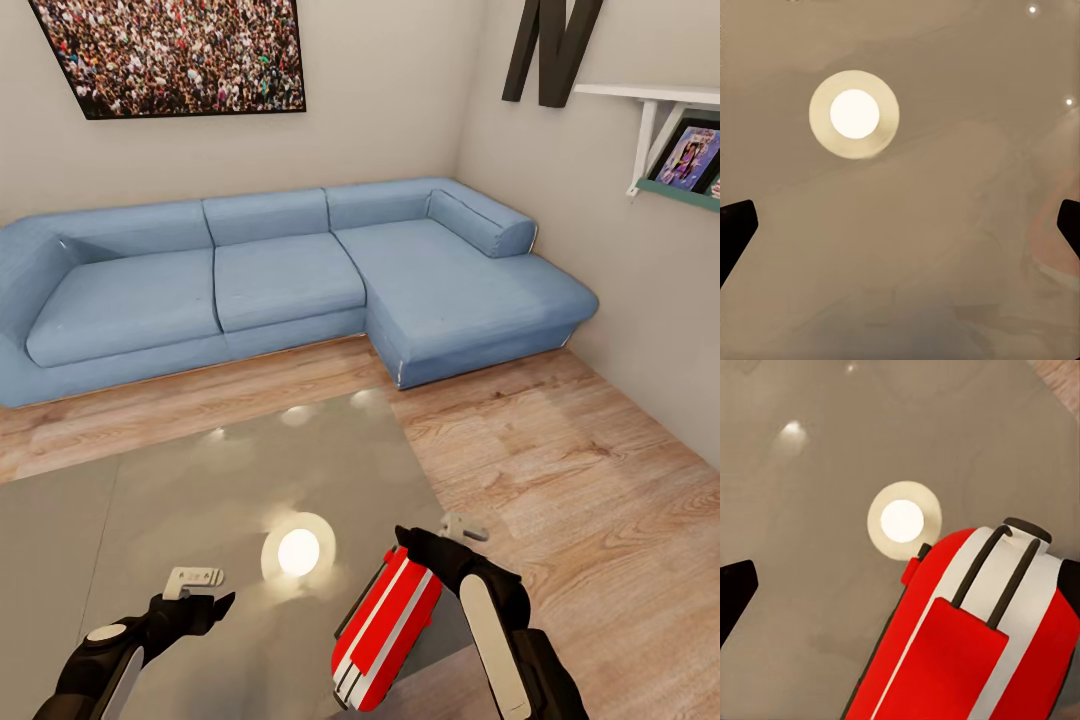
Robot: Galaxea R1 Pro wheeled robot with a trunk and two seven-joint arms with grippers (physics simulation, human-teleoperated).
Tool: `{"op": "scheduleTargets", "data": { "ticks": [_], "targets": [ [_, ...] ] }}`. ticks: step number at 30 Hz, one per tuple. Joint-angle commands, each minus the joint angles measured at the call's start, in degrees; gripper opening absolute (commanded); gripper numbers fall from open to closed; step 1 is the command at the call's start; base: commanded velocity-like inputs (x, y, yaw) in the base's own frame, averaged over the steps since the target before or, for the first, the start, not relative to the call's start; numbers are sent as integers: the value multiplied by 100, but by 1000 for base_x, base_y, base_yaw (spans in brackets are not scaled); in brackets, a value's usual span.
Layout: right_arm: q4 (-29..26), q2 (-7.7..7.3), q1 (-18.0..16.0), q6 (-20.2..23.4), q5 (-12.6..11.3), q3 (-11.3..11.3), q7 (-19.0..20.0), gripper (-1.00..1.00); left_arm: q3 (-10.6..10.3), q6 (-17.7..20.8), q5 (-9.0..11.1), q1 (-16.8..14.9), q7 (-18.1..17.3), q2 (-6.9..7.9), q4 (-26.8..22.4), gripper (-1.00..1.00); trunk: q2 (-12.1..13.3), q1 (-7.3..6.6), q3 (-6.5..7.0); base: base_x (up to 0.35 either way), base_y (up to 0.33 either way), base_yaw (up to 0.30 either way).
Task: Turn on the radio receiver that's on the table in the living room.
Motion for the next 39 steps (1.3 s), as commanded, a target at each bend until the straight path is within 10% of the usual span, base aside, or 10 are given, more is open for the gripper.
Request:
{"op": "scheduleTargets", "data": {
  "ticks": [1,11,18,39],
  "targets": [
    [4,0,3,-14,-1,-1,-6,100,0,0,0,0,0,0,0,100,0,0,0,0,0,0],
    [10,0,7,-344,28,28,-102,100,0,0,7,0,0,0,0,100,0,0,0,0,0,0],
    [75,0,7,-404,-182,442,-856,100,0,0,9,0,0,0,0,100,0,0,0,0,0,0],
    [746,0,10,-1010,-381,454,-912,100,0,-9,9,-1,0,-2,34,100,0,0,0,0,0,0]
  ]
}}
